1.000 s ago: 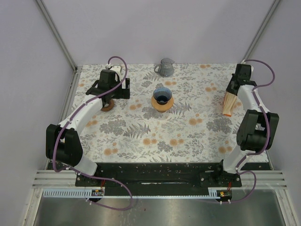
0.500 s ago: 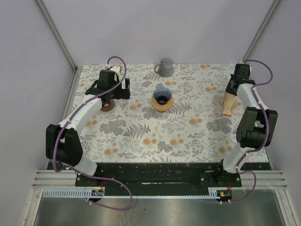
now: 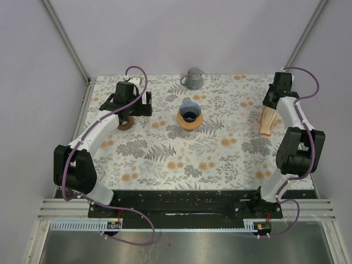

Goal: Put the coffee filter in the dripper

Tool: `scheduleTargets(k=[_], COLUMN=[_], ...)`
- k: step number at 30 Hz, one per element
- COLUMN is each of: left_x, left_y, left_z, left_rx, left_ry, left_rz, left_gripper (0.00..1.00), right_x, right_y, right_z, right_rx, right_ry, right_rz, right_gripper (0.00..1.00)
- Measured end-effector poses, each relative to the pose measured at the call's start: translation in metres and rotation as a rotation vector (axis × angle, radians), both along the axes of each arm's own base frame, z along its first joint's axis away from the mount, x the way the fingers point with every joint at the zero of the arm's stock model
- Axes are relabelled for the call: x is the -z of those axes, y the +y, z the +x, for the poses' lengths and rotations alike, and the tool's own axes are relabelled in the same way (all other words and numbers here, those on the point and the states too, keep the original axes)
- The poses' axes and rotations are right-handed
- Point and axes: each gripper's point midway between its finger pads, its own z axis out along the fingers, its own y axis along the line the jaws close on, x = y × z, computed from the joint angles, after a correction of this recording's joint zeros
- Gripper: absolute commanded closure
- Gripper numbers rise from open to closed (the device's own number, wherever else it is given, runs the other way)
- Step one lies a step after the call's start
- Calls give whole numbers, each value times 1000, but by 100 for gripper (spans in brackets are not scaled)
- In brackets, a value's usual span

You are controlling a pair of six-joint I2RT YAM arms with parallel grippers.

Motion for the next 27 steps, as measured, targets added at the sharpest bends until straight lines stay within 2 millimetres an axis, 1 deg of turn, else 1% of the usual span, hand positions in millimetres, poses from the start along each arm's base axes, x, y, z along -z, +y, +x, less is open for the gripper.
scheduleTargets(k=[3, 9, 13, 17, 20, 24, 27], left_x=[0, 1, 0, 0, 0, 0, 0], left_y=[1, 1, 1, 2, 3, 4, 5], left_z=[0, 0, 0, 0, 0, 0, 1], left_rx=[-2, -1, -1, -1, -3, -6, -7], left_ry=[2, 5, 7, 7, 8, 8, 8], left_rz=[0, -5, -10, -13, -14, -15, -17], left_gripper=[1, 1, 1, 1, 1, 1, 1], right_x=[2, 19, 28, 28, 36, 48, 50], right_y=[3, 11, 12, 12, 11, 10, 10], right_z=[0, -19, -26, -25, -26, -27, -27], right_rx=[-6, -24, -25, -32, -43, -54, -61], right_ry=[-1, 46, 75, 78, 100, 132, 141], right_rz=[15, 44, 48, 41, 34, 30, 25], right_gripper=[74, 71, 71, 71, 73, 74, 76])
